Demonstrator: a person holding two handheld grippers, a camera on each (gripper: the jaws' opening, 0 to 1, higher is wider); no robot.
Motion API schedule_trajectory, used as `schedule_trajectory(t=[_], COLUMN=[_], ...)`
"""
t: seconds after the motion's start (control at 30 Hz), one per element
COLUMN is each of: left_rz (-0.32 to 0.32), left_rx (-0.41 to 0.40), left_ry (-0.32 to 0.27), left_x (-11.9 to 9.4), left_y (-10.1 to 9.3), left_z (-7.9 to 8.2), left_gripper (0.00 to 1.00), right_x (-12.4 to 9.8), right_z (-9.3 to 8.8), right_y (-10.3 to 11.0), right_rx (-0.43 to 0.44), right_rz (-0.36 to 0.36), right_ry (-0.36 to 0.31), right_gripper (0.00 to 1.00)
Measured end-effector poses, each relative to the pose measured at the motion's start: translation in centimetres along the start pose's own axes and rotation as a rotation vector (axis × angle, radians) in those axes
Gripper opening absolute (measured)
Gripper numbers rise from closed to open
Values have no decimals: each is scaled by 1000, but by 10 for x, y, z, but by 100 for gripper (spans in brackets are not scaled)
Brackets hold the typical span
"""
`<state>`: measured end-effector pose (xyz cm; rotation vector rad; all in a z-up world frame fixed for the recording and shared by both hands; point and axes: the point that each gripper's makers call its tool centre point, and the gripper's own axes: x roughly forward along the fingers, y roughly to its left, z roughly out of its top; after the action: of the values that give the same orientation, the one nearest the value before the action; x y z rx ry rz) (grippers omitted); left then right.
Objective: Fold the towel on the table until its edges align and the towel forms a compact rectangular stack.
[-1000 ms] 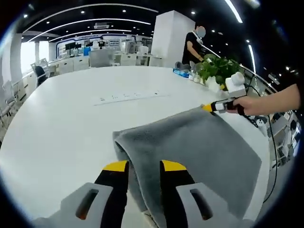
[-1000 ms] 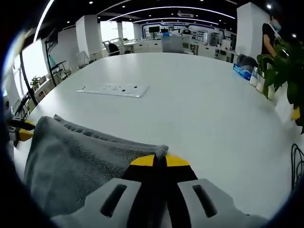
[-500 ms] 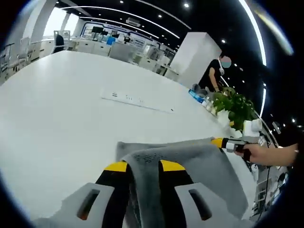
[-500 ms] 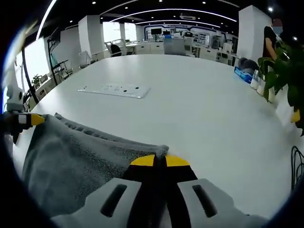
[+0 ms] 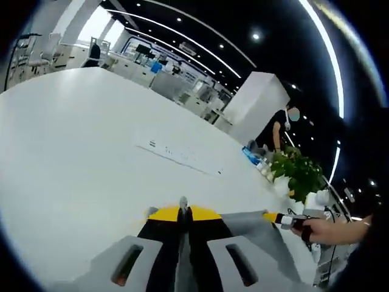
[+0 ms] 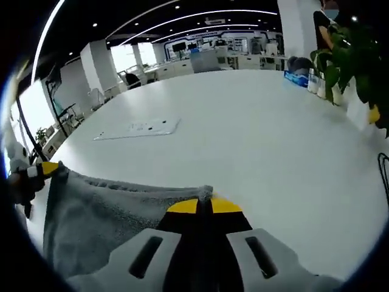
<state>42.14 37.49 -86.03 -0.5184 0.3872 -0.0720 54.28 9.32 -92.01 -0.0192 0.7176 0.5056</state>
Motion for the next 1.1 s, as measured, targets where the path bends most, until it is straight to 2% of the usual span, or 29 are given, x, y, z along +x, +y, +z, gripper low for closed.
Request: schedule_trajectory(t=[0.03,0.13,0.2,0.3,0.4,0.47,0.5,0.6,0.67,0.7,0.73,0.77,0.8,0.87,1.03,1.07,1.1], left_rz=[-8,-9,15,52,85,83,105,115,146,178,238,261,259,227,235,229,222], left_rx=[17,64,114,119,107,110,121,123,146,160,187,206,212,172,191,186,186], left_ry=[-17,-16,-35,-48,-7,10,39,39,70,94,133,162,159,127,112,107,105], left_x=[0,-2,-3,-3,0,4,5,7,7,5,3,1,2,4,-3,-4,-4], left_y=[-1,-3,1,9,21,25,30,34,41,46,56,60,62,57,56,54,51], left_z=[3,2,4,4,-7,-14,-19,-20,-24,-26,-30,-34,-34,-32,-25,-23,-21], left_gripper=[2,2,2,2,2,2,2,3,3,3,3,2,2,2,3,3,3], right_x=[0,0,0,0,-1,-1,0,-1,-1,-1,-1,-1,-2,-1,0,0,1], right_z=[0,0,0,0,0,0,0,0,0,-1,-1,-1,-1,-1,0,0,2], right_y=[-1,-1,0,0,1,1,1,2,1,2,2,2,3,2,1,1,3], right_rx=[13,32,24,32,29,27,26,22,24,23,18,9,0,12,-2,0,-33], right_rz=[2,4,5,7,8,10,11,8,7,6,6,7,8,7,14,21,55], right_ry=[-1,-4,-4,-6,-5,-3,-1,0,-2,-3,-6,-10,-17,-28,-30,-32,-47], right_gripper=[2,2,2,2,2,2,2,2,2,2,2,2,2,2,2,2,3])
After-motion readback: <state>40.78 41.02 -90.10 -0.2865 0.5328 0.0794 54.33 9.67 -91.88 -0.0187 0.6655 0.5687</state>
